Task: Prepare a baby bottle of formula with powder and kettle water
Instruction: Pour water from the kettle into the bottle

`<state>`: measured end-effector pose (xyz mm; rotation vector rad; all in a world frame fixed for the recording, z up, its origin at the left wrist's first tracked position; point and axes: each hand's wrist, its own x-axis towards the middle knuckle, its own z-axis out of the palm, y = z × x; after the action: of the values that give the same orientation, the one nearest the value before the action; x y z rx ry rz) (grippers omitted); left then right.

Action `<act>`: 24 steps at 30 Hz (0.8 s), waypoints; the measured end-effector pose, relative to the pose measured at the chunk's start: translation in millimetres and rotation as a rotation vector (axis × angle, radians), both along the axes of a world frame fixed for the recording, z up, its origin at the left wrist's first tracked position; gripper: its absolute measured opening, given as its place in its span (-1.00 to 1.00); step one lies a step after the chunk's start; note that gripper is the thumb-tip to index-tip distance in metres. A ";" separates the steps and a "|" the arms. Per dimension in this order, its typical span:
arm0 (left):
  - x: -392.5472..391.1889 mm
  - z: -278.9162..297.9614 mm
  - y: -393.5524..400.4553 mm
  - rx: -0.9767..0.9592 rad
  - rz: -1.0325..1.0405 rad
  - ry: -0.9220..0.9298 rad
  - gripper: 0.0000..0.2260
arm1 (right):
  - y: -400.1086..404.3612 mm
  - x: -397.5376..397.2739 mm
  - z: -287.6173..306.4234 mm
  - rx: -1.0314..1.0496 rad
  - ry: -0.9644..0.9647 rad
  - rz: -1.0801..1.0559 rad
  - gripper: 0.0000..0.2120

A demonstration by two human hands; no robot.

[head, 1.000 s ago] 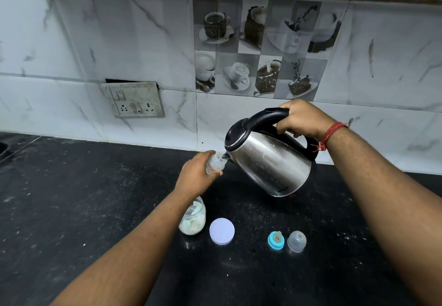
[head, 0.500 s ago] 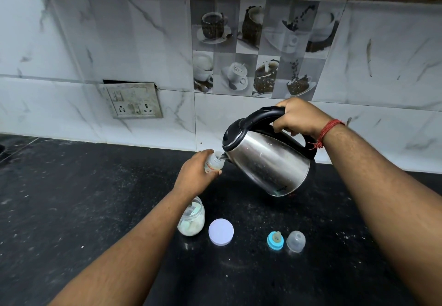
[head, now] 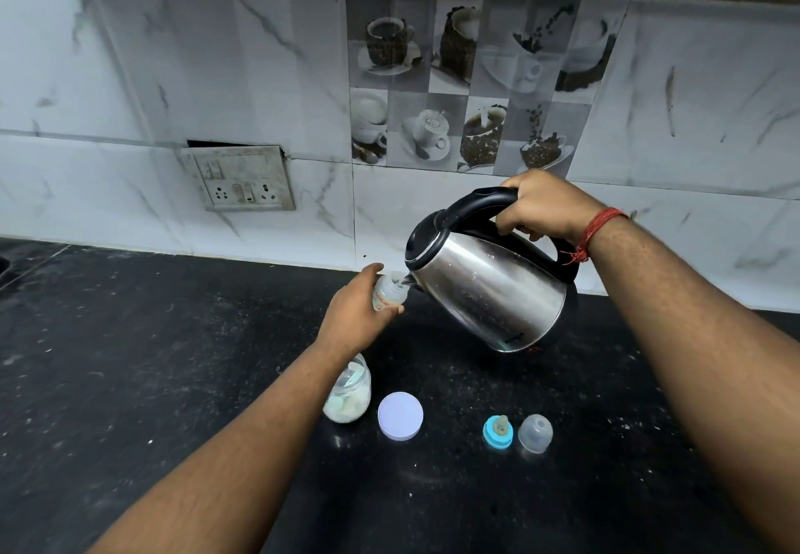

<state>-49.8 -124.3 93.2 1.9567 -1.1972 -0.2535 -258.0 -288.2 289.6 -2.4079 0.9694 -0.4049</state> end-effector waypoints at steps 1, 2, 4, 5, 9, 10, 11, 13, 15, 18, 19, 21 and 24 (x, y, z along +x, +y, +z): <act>-0.4 0.1 0.1 0.000 -0.002 0.010 -0.24 | 0.2 -0.2 0.2 0.000 0.003 -0.003 -0.87; -0.8 0.1 0.2 -0.002 -0.004 0.023 -0.21 | 0.4 -0.3 0.2 0.001 0.004 -0.005 -0.87; -1.8 -0.3 0.3 -0.010 -0.005 0.040 -0.15 | 0.4 -0.5 0.2 0.004 0.008 -0.007 -0.87; -2.3 -0.7 0.3 -0.017 -0.006 0.042 -0.13 | 0.4 -0.7 0.2 0.004 0.009 -0.008 -0.88; -3.9 -2.5 -0.3 -0.032 -0.006 0.046 -0.06 | 0.3 -1.9 1.1 0.008 0.012 -0.009 -0.88; -3.9 -2.8 -0.7 -0.031 -0.006 0.045 -0.04 | 0.3 -2.2 1.5 0.009 0.015 -0.010 -0.88; -3.9 -2.9 -1.1 -0.030 -0.007 0.044 -0.04 | 0.3 -2.6 2.0 0.010 0.016 -0.011 -0.88; -3.7 -3.3 -1.9 -0.030 -0.008 0.044 -0.03 | 0.9 -2.9 3.2 0.009 0.020 -0.012 -0.88; -3.9 -3.7 -2.8 -0.033 -0.009 0.041 -0.03 | 1.6 -3.2 4.7 0.006 0.024 -0.009 -0.87; -4.2 -4.4 -4.5 -0.035 -0.009 0.036 -0.03 | 2.2 -3.4 7.2 0.008 0.028 -0.006 -0.86; -4.4 -4.6 -4.9 -0.034 -0.010 0.036 -0.03 | 2.2 -3.4 7.9 0.006 0.030 -0.006 -0.86; -4.2 -4.7 -5.5 -0.032 -0.011 0.040 -0.03 | 2.7 -3.2 8.9 0.003 0.036 -0.006 -0.85; -3.7 -4.8 -6.2 -0.035 -0.013 0.040 -0.03 | 3.1 -2.9 10.0 0.004 0.045 -0.006 -0.85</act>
<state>-53.5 -130.5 88.4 1.9050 -1.1818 -0.2754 -260.9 -285.1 299.6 -2.4208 0.9958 -0.3527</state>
